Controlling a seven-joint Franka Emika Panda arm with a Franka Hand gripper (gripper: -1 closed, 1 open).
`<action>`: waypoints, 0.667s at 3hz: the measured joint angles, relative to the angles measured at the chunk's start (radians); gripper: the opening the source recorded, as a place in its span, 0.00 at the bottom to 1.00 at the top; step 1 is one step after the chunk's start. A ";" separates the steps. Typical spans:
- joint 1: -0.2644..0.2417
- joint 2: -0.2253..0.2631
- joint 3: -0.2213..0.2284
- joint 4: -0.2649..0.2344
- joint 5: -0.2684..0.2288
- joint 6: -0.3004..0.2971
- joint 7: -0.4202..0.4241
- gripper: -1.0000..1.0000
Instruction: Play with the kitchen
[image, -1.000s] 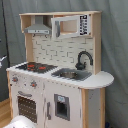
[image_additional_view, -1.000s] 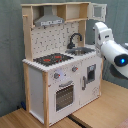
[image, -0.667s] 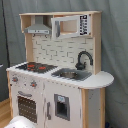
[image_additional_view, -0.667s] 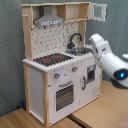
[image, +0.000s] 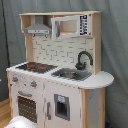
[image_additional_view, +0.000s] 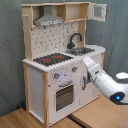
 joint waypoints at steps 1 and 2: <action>0.003 0.000 0.064 0.001 -0.013 0.020 -0.077 1.00; -0.001 0.007 0.121 -0.015 -0.013 0.070 -0.148 1.00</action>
